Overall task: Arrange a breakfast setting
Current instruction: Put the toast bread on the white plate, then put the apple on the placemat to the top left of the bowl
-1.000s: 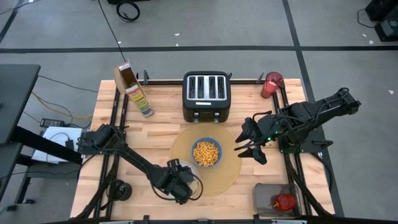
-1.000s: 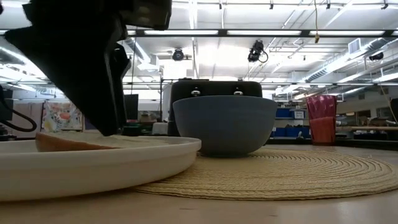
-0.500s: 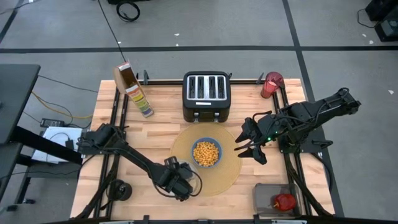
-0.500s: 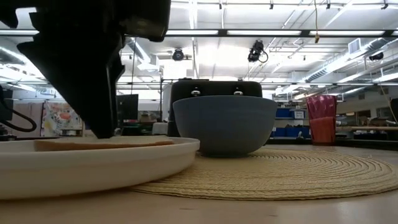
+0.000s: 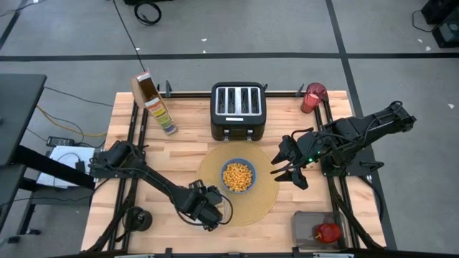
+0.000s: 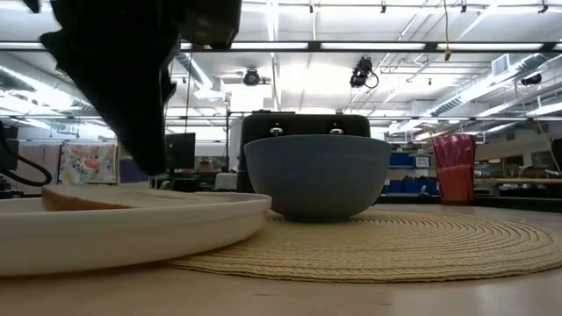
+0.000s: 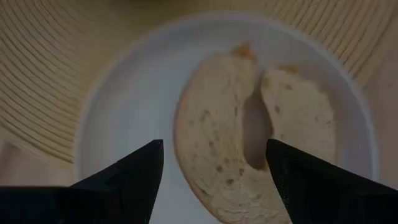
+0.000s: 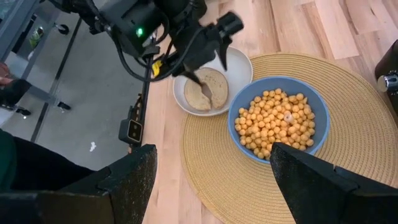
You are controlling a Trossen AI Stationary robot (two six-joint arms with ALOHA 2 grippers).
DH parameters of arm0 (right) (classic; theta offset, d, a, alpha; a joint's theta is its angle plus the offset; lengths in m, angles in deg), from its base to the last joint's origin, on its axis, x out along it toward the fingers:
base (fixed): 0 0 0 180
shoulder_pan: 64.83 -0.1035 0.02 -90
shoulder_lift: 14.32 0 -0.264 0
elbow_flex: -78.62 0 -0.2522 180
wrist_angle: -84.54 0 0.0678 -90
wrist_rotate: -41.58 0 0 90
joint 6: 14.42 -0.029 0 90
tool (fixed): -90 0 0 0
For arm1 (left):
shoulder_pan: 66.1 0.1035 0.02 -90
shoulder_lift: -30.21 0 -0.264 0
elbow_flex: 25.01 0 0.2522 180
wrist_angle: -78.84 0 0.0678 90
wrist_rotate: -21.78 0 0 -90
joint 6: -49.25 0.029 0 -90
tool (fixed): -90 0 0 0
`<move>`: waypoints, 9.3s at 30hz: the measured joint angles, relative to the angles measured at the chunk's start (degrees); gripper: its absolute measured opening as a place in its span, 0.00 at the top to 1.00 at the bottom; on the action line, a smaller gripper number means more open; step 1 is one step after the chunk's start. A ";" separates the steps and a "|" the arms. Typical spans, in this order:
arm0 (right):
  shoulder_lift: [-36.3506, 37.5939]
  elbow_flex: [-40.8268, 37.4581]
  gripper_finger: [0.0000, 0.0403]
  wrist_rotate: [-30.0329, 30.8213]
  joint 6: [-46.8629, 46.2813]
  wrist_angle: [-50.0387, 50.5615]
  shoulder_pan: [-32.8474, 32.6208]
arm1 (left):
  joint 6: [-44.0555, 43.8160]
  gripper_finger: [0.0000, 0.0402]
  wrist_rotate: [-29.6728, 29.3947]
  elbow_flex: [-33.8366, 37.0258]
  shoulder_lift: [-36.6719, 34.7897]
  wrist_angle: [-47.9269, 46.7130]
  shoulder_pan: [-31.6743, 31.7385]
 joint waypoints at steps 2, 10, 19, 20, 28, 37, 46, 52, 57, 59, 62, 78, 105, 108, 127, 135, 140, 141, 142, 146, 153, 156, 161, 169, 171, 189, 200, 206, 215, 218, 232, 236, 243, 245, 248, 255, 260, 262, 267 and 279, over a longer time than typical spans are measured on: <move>0.00 0.00 0.22 0.00 0.00 0.05 0.00 | -1.75 0.28 0.94 0.09 0.88 0.25 0.01; 0.00 0.00 0.22 -0.02 0.00 0.09 0.00 | -5.55 0.28 1.75 0.04 0.85 -0.88 1.20; 0.00 0.00 0.22 -0.37 0.00 0.17 0.00 | -6.42 0.21 5.07 0.07 0.85 0.21 2.17; 0.00 0.00 0.22 -0.37 0.01 0.14 -0.01 | -6.42 0.20 5.09 0.07 0.85 0.23 2.29; 0.00 0.00 0.22 -0.37 0.16 0.22 0.00 | -6.88 0.17 7.96 0.07 1.48 0.12 2.65; 0.00 0.00 0.22 -0.64 0.44 0.34 -0.02 | -7.06 0.17 10.33 0.07 1.40 -1.49 3.78; 0.00 0.00 0.22 -0.68 0.34 0.41 0.00 | -7.82 0.17 12.87 0.09 0.91 -1.99 5.31; 0.00 0.00 0.22 -1.29 0.05 0.47 0.00 | -7.76 0.17 12.98 0.05 -1.17 -3.26 6.01; 0.00 0.00 0.22 -1.29 0.04 0.41 -0.01 | -6.57 0.17 12.71 0.11 -0.74 -4.06 5.98; 0.00 0.00 0.22 -1.29 -0.09 0.43 -0.02 | -6.55 0.17 12.68 0.13 -0.44 -3.98 5.99; 0.00 0.00 0.22 -1.29 -0.21 0.38 0.00 | -6.58 0.16 12.61 0.15 0.51 -1.85 5.99; 0.00 -0.02 0.22 -1.27 -0.63 0.32 -0.02 | -8.18 0.27 12.55 0.11 2.86 -2.19 6.21; 0.00 -0.02 0.22 -1.90 -3.93 0.28 -0.11 | -5.92 0.53 12.20 0.20 -0.12 -6.11 5.81; 0.00 -0.02 0.22 -1.90 -4.26 0.26 -0.52 | -6.42 0.53 12.78 2.09 -0.04 -5.81 5.73; 0.00 -0.02 0.22 -1.83 -4.17 0.02 -1.14 | -7.69 0.50 15.63 4.02 -1.21 -1.80 4.85; 0.00 -0.02 0.22 -1.68 -4.02 0.01 -1.14 | -8.01 0.40 17.11 4.02 -1.21 1.06 4.85; 0.00 -0.02 0.22 -1.68 -3.04 0.00 -1.14 | -7.56 0.39 17.86 4.02 -1.30 -1.45 5.22; 0.00 -0.02 0.22 -1.68 -2.92 -0.01 -1.11 | -7.28 0.39 17.78 4.02 -1.62 -2.55 5.26; 0.00 -0.02 0.22 -1.68 -2.75 0.01 -1.07 | -6.89 0.39 17.82 4.02 -1.89 -3.23 5.56; 0.02 -0.01 0.22 -0.28 -1.12 0.02 -1.07 | -6.62 0.39 17.74 3.47 -4.23 -5.02 6.43; -0.51 0.00 0.23 5.88 -2.92 4.30 -2.26 | -5.35 0.39 14.33 3.26 -11.00 -2.16 6.77; -2.02 0.00 0.23 5.86 -11.50 9.75 -5.65 | -4.43 0.39 8.09 3.23 -14.91 -0.91 5.92; -6.77 0.00 0.26 2.22 -36.39 20.08 -14.97 | -3.00 0.39 -3.58 3.23 -19.87 6.72 5.52; -16.04 0.00 0.28 -12.90 -44.97 16.23 -31.76 | 17.38 0.39 -7.39 3.23 -20.60 27.89 5.73; -18.03 0.00 0.28 -13.94 -42.58 15.63 -34.83 | 20.47 0.39 -7.33 3.23 -20.55 29.32 6.00; -35.07 0.00 0.02 -17.77 -29.99 14.99 -44.76 | 18.69 0.39 -7.78 3.23 -20.51 24.90 5.73; -38.63 -4.42 0.02 -15.52 -32.28 8.29 -45.40 | 18.40 0.39 -8.05 3.23 -20.51 25.71 7.61; -38.36 -8.63 0.03 -16.42 -31.70 4.93 -45.40 | 15.81 0.39 -7.97 3.23 -20.51 26.29 7.50; -36.90 -9.97 0.17 -14.98 -30.15 4.21 -45.43 | 15.90 0.39 -7.95 3.24 -20.80 29.21 6.83; -33.17 -9.97 0.17 -14.84 -30.47 5.55 -45.18 | 17.10 0.39 -8.28 3.26 -22.00 29.24 6.71; -5.12 -4.80 0.17 7.79 -28.81 17.28 -28.93 | 25.40 0.39 -11.83 3.24 -24.42 33.18 7.08; -2.43 -4.79 0.17 11.93 -18.41 14.39 -19.13 | 24.96 0.39 -11.80 3.26 -24.40 34.80 6.56; -0.84 -4.81 0.17 11.42 0.29 -7.11 -6.79 | 25.55 0.38 -11.68 3.15 -25.54 45.25 5.46; -0.27 -4.81 0.17 10.60 3.32 -13.69 -4.77 | 25.28 0.36 -11.65 3.32 -25.88 44.76 6.21; 0.33 -4.81 0.17 10.24 6.78 -20.46 -2.70 | 24.73 0.30 -11.75 3.32 -26.34 46.92 8.37; 0.43 -4.81 0.17 10.23 13.11 -26.13 -0.31 | 32.43 0.11 -6.25 3.26 -25.09 56.01 14.15; -0.07 -4.81 0.17 11.84 16.36 -26.95 0.52 | 45.57 0.09 -6.23 3.23 -23.10 62.25 15.34; -0.50 -4.81 0.17 11.85 16.81 -27.24 0.76 | 45.97 0.09 -5.73 3.25 -22.60 62.55 15.84; -2.10 -4.81 0.17 11.82 18.24 -27.42 1.58 | 45.99 0.09 -4.44 3.23 -22.69 65.18 17.63; -5.59 -4.81 0.17 10.80 16.84 -26.35 4.82 | 47.10 0.31 -1.59 3.23 -22.69 59.67 18.21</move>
